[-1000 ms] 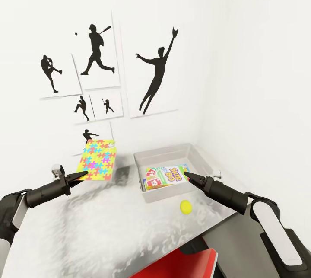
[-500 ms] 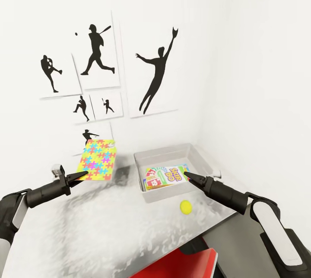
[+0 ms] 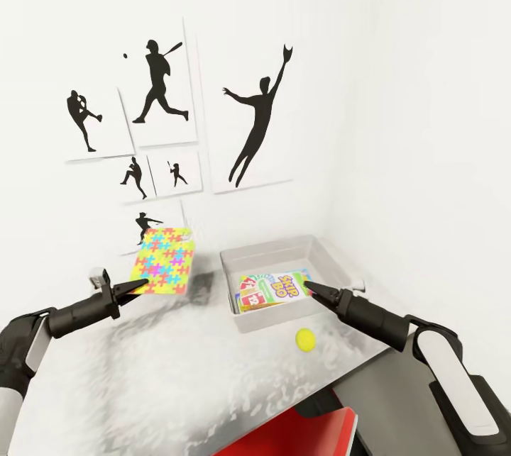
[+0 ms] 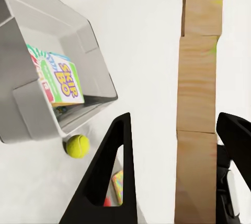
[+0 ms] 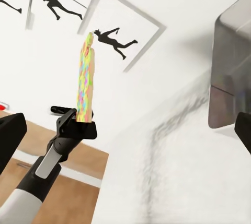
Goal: Put all the toys in the child's room - the three board games (two on the bed and one on the table), the two jigsaw puzzles on the table, and the tennis ball on the table - inside the toy box on the table in the child's room.
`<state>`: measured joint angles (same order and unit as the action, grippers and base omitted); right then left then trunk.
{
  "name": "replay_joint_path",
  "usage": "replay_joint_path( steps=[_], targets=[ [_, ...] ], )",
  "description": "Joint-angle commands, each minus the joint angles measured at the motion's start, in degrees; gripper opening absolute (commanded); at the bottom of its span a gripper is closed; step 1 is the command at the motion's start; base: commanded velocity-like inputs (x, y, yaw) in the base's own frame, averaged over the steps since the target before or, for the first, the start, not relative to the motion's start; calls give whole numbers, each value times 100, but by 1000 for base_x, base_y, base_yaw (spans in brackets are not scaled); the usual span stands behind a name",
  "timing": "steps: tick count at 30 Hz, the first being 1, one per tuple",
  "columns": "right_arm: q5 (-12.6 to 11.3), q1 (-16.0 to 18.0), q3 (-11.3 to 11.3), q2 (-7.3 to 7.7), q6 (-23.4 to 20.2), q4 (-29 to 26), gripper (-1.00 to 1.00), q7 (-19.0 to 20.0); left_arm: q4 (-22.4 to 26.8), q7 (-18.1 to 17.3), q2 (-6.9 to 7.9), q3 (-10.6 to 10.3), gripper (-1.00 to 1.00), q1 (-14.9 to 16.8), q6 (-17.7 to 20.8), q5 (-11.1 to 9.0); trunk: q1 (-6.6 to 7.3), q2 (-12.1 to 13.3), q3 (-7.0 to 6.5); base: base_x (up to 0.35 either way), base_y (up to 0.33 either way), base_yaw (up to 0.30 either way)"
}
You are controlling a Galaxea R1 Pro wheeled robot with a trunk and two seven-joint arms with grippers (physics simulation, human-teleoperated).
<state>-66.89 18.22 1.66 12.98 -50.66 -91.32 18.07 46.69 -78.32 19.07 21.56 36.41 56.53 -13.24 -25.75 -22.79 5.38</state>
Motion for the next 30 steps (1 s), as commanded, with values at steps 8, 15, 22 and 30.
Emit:
replay_joint_path(
  steps=[8,15,22,30],
  targets=[
    [27,9,-312,302,-24,0,100,345,-82,1282,-728,-298,-100,920,312,-25,-3,-13,13,0,0,0],
    [27,14,-631,453,-55,0,100,915,-855,2851,-1574,-381,-100,1876,294,-30,-3,-13,13,0,0,0],
    [27,15,-656,500,-57,1,100,992,-1551,4589,-2156,-380,-100,2487,252,-68,-3,-13,13,0,0,0],
    [27,15,-658,504,-58,0,100,1012,-1616,5745,-2795,-373,-100,2705,220,-79,-3,-13,13,0,0,0]
  ],
)
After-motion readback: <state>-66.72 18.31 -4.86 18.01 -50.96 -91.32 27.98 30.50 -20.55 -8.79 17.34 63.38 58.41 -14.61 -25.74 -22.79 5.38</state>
